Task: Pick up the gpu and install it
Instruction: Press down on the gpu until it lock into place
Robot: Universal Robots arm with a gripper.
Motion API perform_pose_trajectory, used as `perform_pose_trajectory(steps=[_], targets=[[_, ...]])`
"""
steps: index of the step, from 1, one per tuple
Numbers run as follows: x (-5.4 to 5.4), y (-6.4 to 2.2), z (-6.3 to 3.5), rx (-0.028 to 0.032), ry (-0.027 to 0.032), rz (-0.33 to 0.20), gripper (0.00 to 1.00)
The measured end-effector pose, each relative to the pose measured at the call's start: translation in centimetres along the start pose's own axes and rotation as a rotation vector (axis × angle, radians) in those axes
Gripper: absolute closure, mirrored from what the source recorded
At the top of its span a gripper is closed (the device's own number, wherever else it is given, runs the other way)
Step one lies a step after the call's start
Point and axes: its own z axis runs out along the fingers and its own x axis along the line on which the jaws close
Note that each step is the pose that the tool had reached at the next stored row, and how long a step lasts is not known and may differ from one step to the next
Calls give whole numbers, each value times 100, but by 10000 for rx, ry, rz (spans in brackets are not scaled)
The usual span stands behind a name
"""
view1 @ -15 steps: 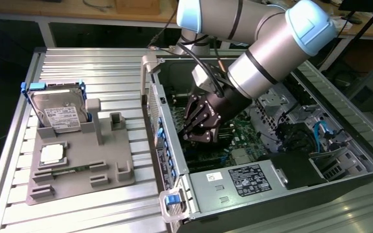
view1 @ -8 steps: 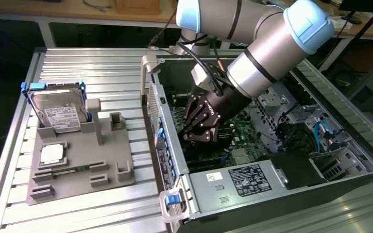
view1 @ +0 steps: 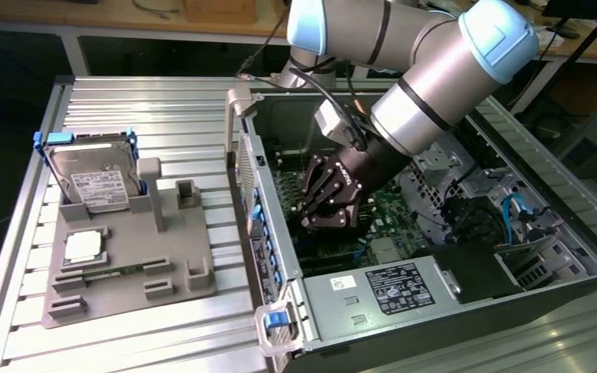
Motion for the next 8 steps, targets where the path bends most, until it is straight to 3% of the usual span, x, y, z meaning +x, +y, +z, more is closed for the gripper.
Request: perform_pose_trajectory(steps=[8], targets=[[10, 76, 46, 11, 45, -24, 89]])
